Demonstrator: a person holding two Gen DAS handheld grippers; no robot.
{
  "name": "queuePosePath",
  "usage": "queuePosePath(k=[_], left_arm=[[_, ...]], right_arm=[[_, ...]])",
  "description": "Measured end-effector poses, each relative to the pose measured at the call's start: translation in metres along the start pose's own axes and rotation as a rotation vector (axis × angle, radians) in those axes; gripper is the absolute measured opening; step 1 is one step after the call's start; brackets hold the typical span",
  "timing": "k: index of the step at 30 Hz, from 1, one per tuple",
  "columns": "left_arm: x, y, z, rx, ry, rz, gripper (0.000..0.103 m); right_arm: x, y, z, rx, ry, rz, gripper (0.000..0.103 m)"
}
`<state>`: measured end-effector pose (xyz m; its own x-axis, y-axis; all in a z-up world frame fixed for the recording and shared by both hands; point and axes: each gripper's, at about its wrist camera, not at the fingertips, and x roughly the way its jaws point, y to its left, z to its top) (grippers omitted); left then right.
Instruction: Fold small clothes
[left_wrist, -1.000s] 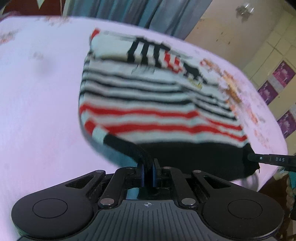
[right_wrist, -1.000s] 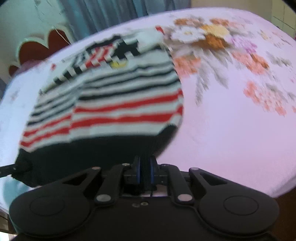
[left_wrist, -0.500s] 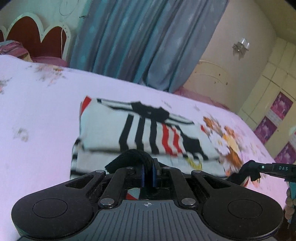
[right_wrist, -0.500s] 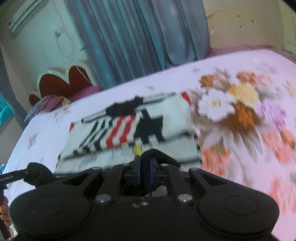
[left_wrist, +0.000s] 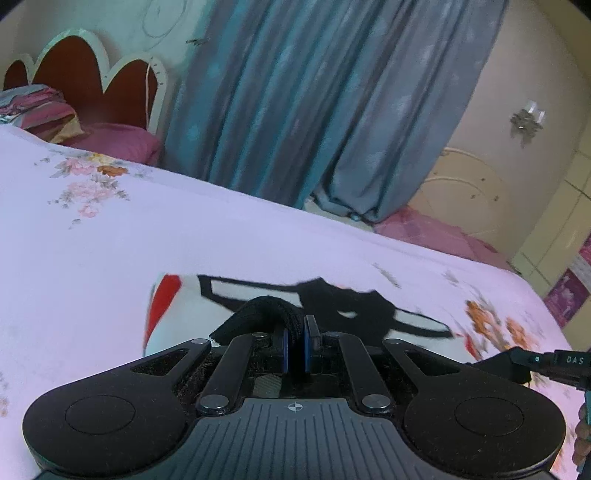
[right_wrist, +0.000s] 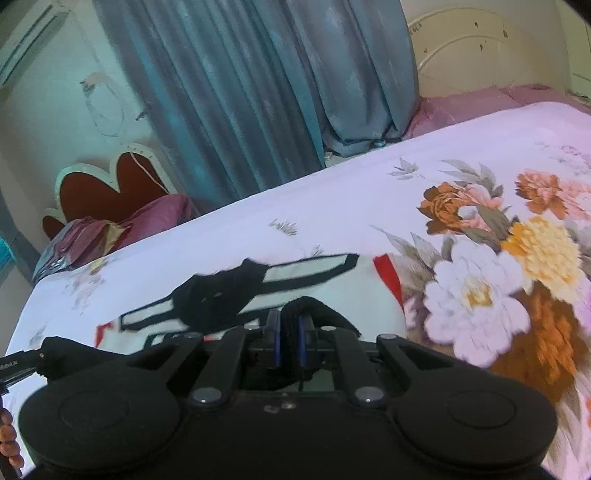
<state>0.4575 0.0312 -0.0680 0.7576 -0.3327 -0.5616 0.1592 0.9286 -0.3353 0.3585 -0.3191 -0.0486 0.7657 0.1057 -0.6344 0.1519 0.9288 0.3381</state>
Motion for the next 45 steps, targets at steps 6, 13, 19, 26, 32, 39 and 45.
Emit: queuePosePath(k=[6,13,19,26,32,39,45], left_arm=[[0.063,0.009,0.01,-0.04,0.077,0.074,0.007],[0.102,0.017,0.009,-0.04,0.143,0.13,0.007],[0.104,0.03,0.012,-0.131,0.165,0.108,0.019],[0.07,0.032,0.024,-0.107,-0.004,0.154,0.076],[0.076,0.011,0.005,0.108,0.066,0.151,0.076],[0.103,0.016,-0.005,0.103,0.112,0.226,0.04],[0.102,0.02,-0.017,0.108,0.068,0.261,0.032]], right_arm=[[0.069,-0.022,0.017,0.11,0.098,-0.009,0.009],[0.115,-0.028,0.025,0.12,0.15,-0.043,0.01],[0.116,-0.036,0.038,0.14,0.106,-0.005,0.033],[0.102,-0.04,0.044,0.068,0.031,-0.063,0.04],[0.113,-0.021,0.026,-0.136,0.111,-0.082,0.039],[0.127,-0.008,0.018,-0.221,0.131,-0.106,0.008],[0.125,-0.016,0.022,-0.197,0.066,-0.122,0.004]])
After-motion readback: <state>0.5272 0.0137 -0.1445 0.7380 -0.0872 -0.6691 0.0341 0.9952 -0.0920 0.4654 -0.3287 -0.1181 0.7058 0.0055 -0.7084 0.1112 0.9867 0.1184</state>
